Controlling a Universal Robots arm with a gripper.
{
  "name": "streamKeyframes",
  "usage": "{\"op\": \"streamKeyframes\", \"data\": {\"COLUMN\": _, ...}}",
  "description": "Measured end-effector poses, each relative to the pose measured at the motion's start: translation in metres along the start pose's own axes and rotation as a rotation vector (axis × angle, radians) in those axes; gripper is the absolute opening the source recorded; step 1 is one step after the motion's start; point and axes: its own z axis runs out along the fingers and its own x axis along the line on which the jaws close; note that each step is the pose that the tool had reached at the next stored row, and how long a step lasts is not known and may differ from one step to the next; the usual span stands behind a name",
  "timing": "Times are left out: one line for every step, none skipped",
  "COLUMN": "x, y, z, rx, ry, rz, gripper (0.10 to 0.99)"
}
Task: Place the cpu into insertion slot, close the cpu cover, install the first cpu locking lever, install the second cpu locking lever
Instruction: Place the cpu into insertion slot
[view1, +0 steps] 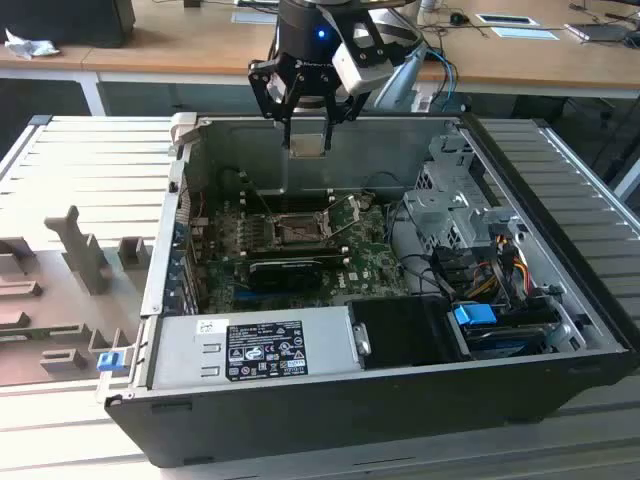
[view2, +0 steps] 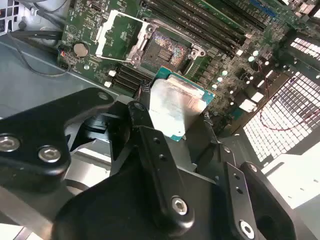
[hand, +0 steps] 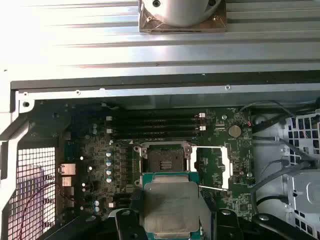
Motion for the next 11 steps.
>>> {"op": "streamKeyframes", "data": {"x": -0.0001, "y": 0.0000, "z": 0.0000, "rx": 0.000, "ry": -0.0009, "rz": 0.010, "gripper": 0.529}}
{"op": "streamKeyframes", "data": {"x": 0.0000, "y": 0.0000, "z": 0.0000, "rx": -0.001, "ry": -0.0034, "rz": 0.039, "gripper": 0.529}}
{"op": "streamKeyframes", "data": {"x": 0.0000, "y": 0.0000, "z": 0.0000, "rx": -0.001, "ry": -0.0058, "rz": 0.064, "gripper": 0.529}}
{"op": "streamKeyframes", "data": {"x": 0.0000, "y": 0.0000, "z": 0.0000, "rx": -0.002, "ry": -0.0073, "rz": 0.082, "gripper": 0.529}}
{"op": "streamKeyframes", "data": {"x": 0.0000, "y": 0.0000, "z": 0.0000, "rx": -0.002, "ry": -0.0083, "rz": 0.093, "gripper": 0.529}}
{"op": "streamKeyframes", "data": {"x": 0.0000, "y": 0.0000, "z": 0.0001, "rx": -0.002, "ry": -0.0089, "rz": 0.100, "gripper": 0.529}}
{"op": "streamKeyframes", "data": {"x": 0.0000, "y": 0.0000, "z": 0.0001, "rx": -0.002, "ry": -0.0091, "rz": 0.102, "gripper": 0.529}}
{"op": "streamKeyframes", "data": {"x": 0.0000, "y": -0.0001, "z": 0.0004, "rx": -0.002, "ry": -0.0091, "rz": 0.102, "gripper": 0.529}}
{"op": "streamKeyframes", "data": {"x": 0.0000, "y": -0.0001, "z": 0.0007, "rx": -0.002, "ry": -0.0092, "rz": 0.102, "gripper": 0.529}}
{"op": "streamKeyframes", "data": {"x": 0.0000, "y": -0.0001, "z": 0.0010, "rx": -0.002, "ry": -0.0092, "rz": 0.102, "gripper": 0.529}}
{"op": "streamKeyframes", "data": {"x": 0.0000, "y": -0.0002, "z": 0.0010, "rx": -0.002, "ry": -0.0092, "rz": 0.104, "gripper": 0.529}}
